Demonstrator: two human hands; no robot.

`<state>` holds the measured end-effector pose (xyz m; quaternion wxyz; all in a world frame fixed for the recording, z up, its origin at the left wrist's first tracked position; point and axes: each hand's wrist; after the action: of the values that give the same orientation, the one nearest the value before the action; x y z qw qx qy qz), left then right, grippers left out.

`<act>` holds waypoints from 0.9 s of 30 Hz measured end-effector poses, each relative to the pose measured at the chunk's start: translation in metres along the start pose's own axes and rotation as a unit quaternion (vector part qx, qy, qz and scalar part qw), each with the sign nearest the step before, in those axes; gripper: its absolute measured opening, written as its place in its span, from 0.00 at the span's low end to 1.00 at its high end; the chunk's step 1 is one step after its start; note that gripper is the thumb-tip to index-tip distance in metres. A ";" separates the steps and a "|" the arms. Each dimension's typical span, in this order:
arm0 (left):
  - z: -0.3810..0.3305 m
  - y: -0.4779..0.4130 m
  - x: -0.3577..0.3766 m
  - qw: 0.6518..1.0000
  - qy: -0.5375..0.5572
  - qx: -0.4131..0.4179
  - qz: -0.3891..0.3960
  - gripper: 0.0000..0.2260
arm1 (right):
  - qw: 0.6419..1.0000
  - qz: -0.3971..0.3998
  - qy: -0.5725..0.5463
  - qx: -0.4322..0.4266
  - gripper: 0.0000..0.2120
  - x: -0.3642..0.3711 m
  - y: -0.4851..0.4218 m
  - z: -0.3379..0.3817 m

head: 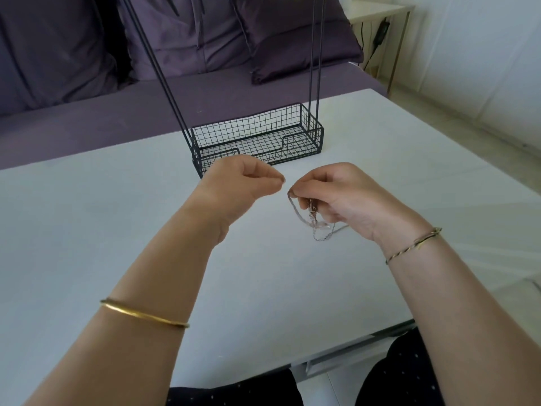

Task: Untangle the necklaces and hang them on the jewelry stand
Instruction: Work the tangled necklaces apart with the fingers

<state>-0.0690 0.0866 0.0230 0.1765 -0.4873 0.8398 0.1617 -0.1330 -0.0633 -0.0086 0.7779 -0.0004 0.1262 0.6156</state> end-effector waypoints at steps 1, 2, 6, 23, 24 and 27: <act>-0.002 0.002 0.001 0.999 -0.025 0.019 -0.009 0.03 | 1.000 0.002 -0.008 0.002 0.08 0.000 0.000 0.000; -0.003 0.003 0.002 0.998 -0.051 0.036 -0.019 0.03 | 1.000 0.004 -0.016 0.004 0.08 0.000 0.000 0.000; -0.008 0.008 0.008 0.982 -0.156 0.097 -0.044 0.03 | 1.000 -0.002 -0.028 0.010 0.08 0.001 -0.001 0.000; -0.004 0.002 0.025 0.874 -0.393 0.258 -0.120 0.04 | 0.999 -0.018 -0.035 0.018 0.11 0.004 0.001 0.000; -0.003 0.002 0.026 0.873 -0.396 0.259 -0.120 0.06 | 0.999 -0.019 -0.032 0.018 0.12 0.003 0.001 0.000; -0.003 0.000 0.027 0.870 -0.391 0.270 -0.130 0.07 | 0.999 -0.026 -0.029 0.013 0.09 0.002 0.002 0.001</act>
<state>-0.0820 0.0652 0.0132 0.6346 -0.4219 0.6423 0.0816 -0.1345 -0.0606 -0.0075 0.7971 0.0247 0.1113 0.5930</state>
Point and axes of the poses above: each hand's wrist, its own y-axis away from the middle knuckle, its own x-axis out of the palm, z = x × y, and after that the axes turned 2 degrees about x, right-handed
